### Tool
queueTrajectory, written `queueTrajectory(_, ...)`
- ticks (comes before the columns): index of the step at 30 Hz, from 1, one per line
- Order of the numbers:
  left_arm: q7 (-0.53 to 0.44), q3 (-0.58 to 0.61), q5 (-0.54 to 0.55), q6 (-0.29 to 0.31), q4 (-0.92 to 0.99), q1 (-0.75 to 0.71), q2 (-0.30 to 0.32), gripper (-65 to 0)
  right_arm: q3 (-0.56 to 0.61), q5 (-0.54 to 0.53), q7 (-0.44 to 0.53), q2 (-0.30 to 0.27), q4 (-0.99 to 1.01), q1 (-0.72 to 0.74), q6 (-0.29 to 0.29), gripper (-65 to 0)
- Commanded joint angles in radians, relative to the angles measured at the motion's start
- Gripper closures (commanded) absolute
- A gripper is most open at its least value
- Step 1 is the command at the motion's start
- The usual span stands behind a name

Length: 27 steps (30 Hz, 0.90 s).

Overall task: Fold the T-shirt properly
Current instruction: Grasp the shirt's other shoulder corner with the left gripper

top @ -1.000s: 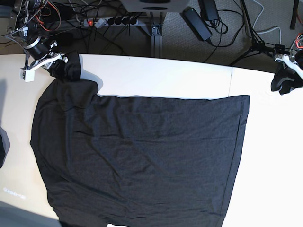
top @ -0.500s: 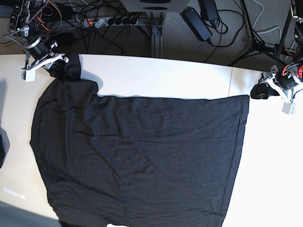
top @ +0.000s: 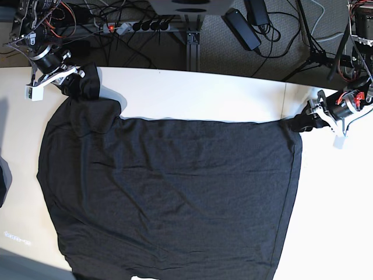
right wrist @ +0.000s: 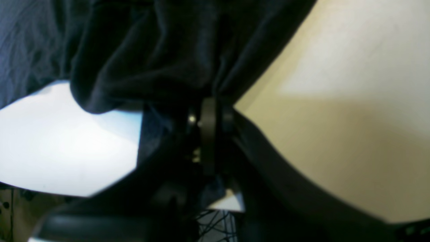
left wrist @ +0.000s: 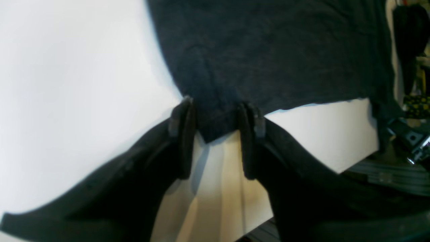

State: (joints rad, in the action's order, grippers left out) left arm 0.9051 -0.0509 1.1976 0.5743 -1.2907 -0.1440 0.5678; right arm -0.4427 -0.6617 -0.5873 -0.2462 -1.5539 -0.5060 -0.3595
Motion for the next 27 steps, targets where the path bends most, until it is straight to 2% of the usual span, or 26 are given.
queueTrajectory(1,0.041,0.017,-0.053,-0.002,-0.002,-0.003,-0.001,-25.6,0.006,0.079,-0.101,-0.001,0.013,-0.016,-0.014,0.0)
queueTrajectory(5,0.015,0.032,-0.067,-0.002,-0.002,-0.003,-0.025,-25.6,0.006,0.078,-0.102,-0.001,0.013,-0.016,-0.014,0.0)
queueTrajectory(12,-0.010,0.032,-0.108,-0.028,-0.002,0.045,-0.024,-25.6,0.006,0.078,-0.102,-0.001,0.013,-0.016,-0.014,0.0)
queueTrajectory(21,-0.051,0.034,-0.224,-0.121,0.029,0.100,-0.028,-25.3,0.006,0.078,-0.102,-0.001,0.013,-0.016,-0.014,0.0)
queueTrajectory(22,-0.061,0.035,-0.232,-0.126,0.042,0.100,-0.031,-24.1,0.006,0.078,-0.102,-0.001,0.013,-0.016,-0.015,0.0)
queueTrajectory(27,-0.113,0.036,-0.271,-0.126,0.067,0.099,-0.044,-5.8,0.006,0.078,-0.102,0.000,0.013,-0.016,-0.014,0.0)
